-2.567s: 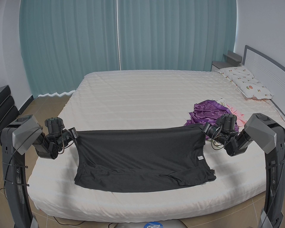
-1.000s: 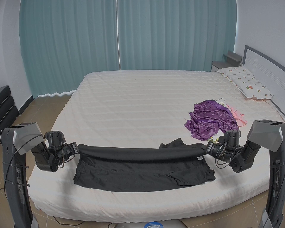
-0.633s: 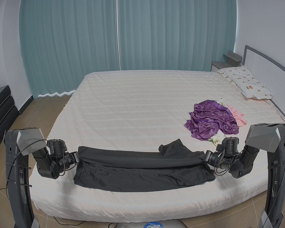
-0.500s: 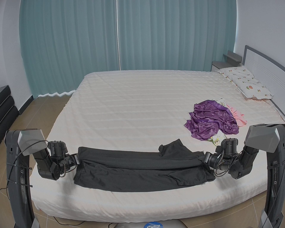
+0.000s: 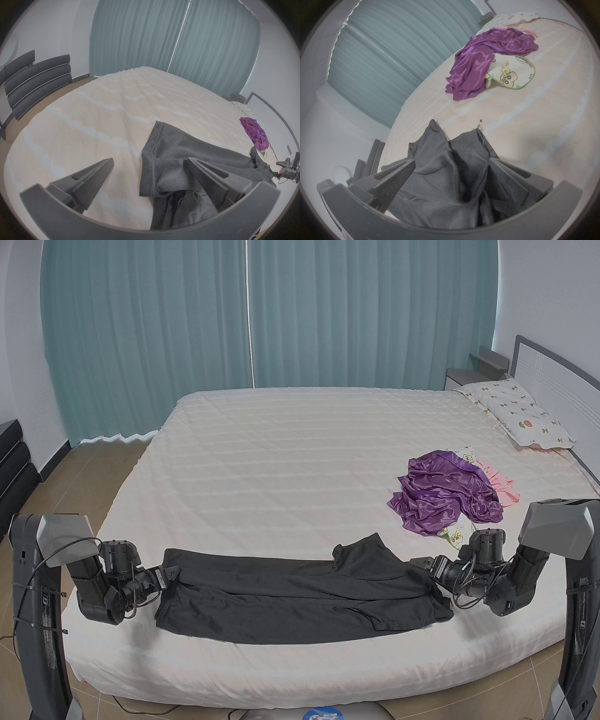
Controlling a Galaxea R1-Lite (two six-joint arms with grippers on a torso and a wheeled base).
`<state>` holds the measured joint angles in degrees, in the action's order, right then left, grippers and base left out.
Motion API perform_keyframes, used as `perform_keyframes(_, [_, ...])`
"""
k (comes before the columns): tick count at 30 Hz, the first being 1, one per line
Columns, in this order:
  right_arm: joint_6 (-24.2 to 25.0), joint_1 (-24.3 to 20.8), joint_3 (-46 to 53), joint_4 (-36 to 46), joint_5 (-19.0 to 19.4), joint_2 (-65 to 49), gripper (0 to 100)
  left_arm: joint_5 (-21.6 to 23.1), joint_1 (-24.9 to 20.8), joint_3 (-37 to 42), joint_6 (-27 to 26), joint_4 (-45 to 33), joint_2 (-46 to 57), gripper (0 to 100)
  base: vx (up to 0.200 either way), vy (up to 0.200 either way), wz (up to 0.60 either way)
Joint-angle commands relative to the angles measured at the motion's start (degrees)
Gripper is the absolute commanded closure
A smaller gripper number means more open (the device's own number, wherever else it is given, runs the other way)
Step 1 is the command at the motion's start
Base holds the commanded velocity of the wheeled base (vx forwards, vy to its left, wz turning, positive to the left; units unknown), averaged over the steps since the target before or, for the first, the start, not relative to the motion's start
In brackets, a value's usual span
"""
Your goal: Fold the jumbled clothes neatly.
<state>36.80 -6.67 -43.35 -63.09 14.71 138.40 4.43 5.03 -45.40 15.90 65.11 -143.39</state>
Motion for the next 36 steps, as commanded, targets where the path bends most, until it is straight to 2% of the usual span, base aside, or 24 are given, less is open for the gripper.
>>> perform_keyframes(1, [3.3, 0.5, 3.4, 0.1, 0.1, -5.8, 0, 1.1, 1.5, 3.2, 1.2, 0.3, 4.2, 0, 0.0, 0.0, 0.0])
perform_keyframes(7, [5.6, 0.3, 9.7, -0.1, -0.3, -9.9, 0, 3.7, 2.0, 12.2, 5.2, 5.4, 9.9, 0, 0.0, 0.0, 0.0])
perform_keyframes(10, [9.1, 0.3, 12.5, 0.1, -0.5, -13.1, 0, 6.2, 2.0, 19.5, 9.0, 10.7, 11.4, 0, 0.0, 0.0, 0.0])
perform_keyframes(17, [9.8, -0.1, 15.8, 0.1, -0.5, -14.2, 0, 11.1, 0.5, 28.6, 9.0, 13.6, 10.8, 0, 0.0, 0.0, 0.0])
perform_keyframes(25, [9.9, -1.5, 17.0, 0.0, -0.7, -14.5, 0, 10.0, -1.6, 24.0, 8.9, 13.5, 6.2, 0, 0.0, 0.0, 0.0])
perform_keyframes(30, [9.8, -1.8, 16.8, 0.0, -0.9, -14.5, 0, 5.9, -3.2, 19.7, 8.6, 12.9, 3.3, 0, 0.0, 0.0, 0.0])
perform_keyframes(31, [9.8, -1.8, 16.8, 0.0, -0.9, -14.5, 0, 3.6, -3.3, 17.9, 8.4, 12.9, 1.7, 0, 0.0, 0.0, 0.0])
perform_keyframes(36, [9.7, -1.3, 16.7, 0.0, -1.1, -14.6, 0, 2.8, -3.2, 18.2, 7.1, 12.8, 0.4, 0, 0.0, 0.0, 0.0])
